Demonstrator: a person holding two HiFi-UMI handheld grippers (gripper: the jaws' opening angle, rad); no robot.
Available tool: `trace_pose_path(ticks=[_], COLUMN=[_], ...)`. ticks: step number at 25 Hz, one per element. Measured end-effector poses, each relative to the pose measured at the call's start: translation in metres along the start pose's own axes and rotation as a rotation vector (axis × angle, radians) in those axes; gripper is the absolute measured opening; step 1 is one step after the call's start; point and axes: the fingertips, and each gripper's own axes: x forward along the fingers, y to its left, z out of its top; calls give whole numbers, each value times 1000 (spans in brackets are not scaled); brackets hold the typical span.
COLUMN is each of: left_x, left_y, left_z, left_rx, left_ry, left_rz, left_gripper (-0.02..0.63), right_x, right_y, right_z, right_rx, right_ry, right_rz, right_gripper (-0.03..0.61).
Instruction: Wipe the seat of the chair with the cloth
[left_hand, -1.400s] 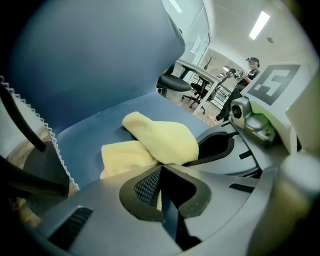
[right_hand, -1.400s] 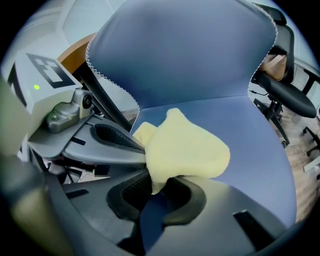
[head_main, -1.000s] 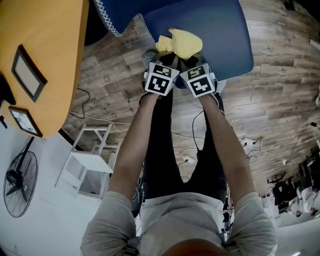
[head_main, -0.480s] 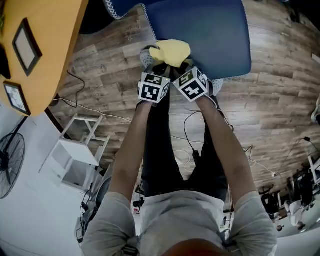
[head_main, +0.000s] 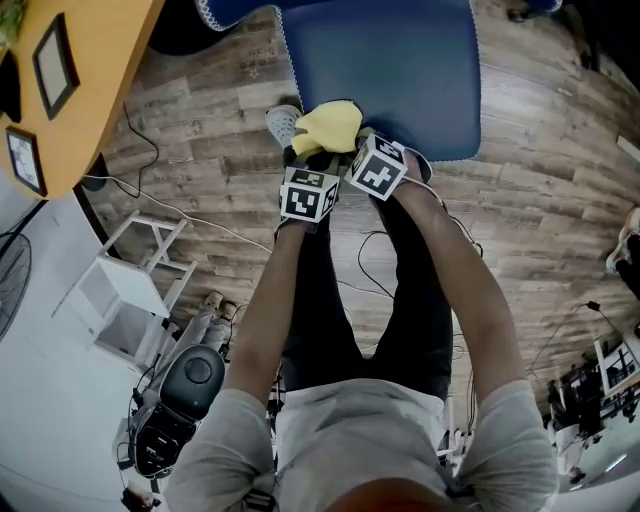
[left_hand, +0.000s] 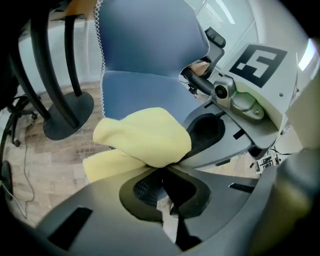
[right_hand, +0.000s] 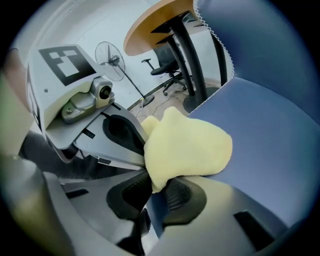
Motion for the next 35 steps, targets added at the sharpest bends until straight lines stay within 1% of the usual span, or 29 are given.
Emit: trace_pose_path(ticks=[3,5,9,16,19,22,27,31,35], left_x=[6,11,22,41,50,59,78,88,98], left_y=[-15,-25,-45,-75,-91,-109,-140,-156,-175], left_z=[2,4,14,30,40,49,62,73,78], left_rx=[-14,-29,-62,-29,1,46,119,166,219], left_ry=[2,-5,-22,-26,-24,-15,7,22,38], left_rz=[-4,0,7,8,-9,-40,-88,-121,-139], left_gripper=[26,26,26,26,26,26,26,26,26], right_x=[-6,-12,-26,-48,-61,-75,-99,-110,-122], right_y=[-4,-7,-19,-35,-46,-55,-79,-85,-91], right_z=[-12,-21,-39,-65,-79,-94,-133,-144,-166], right_rx=[-81,-112,-127,-117,-76,-6,106,166,247], right_ry=[66,93,98,74,62,54,64,20,0], right_rz=[40,57,69,35,11,-24,-164,-191,-252], right_gripper=[64,64,64,64,64,64,64,64,64])
